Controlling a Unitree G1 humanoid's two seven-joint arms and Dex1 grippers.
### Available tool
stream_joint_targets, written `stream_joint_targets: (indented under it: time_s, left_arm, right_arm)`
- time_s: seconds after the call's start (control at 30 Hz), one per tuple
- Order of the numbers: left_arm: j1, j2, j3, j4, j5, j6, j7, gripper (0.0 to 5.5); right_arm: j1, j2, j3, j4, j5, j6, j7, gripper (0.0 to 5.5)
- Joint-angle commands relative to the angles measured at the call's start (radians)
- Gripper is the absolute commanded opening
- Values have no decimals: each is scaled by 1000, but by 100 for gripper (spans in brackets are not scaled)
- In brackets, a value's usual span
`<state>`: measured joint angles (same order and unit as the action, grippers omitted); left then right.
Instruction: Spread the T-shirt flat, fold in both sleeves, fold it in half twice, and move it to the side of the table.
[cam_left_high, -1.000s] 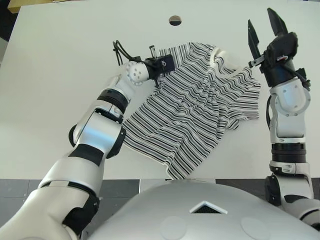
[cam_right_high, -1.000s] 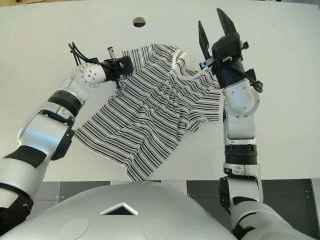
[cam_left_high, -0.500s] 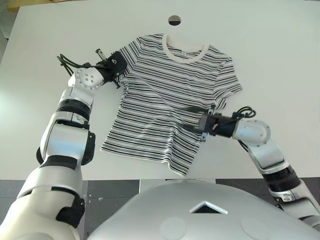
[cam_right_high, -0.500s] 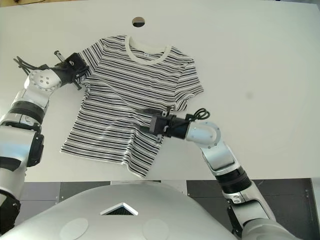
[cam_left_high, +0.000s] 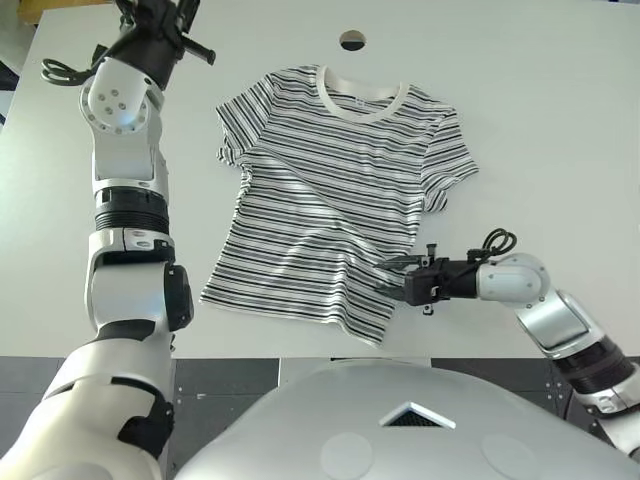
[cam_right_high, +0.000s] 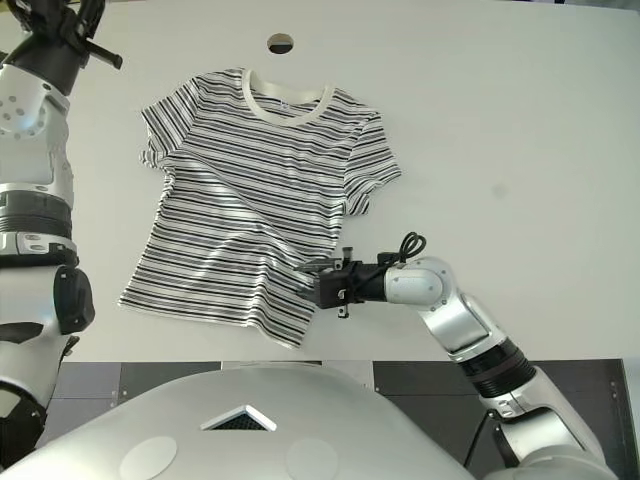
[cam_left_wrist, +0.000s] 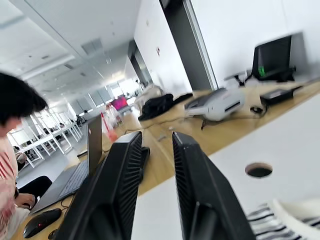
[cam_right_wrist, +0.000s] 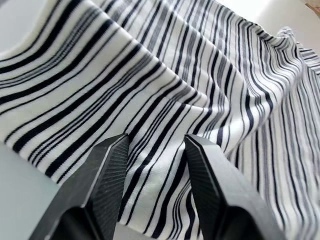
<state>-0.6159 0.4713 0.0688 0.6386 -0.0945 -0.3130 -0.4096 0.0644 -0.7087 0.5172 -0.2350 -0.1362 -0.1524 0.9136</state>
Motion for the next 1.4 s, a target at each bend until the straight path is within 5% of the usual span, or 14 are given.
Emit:
stream_joint_targets:
  time_s: [0.03,0.43,0.67,1.17,1.4]
  left_arm:
    - [53,0,14,-111,-4,70,6,112]
    - [91,-3,39,-187,-6,148,6,112]
    - [157,-8,32,-237,-24,220,-34,112]
    - [511,-35,87,-546,-273,1003,-91,112]
    - [483,-78,116,-484,-334,1110,-71,112]
  right_arm:
    - [57,-242,-76,101,-63,45,103,205]
    - [97,-348,-164,9,101,43,203,205]
    - [4,-335,-389,-105,431,126,257,205]
    - [-48,-178,-417,-21,464,175,202,205]
    - [-44,-151,-420,-13,442,172,198,205]
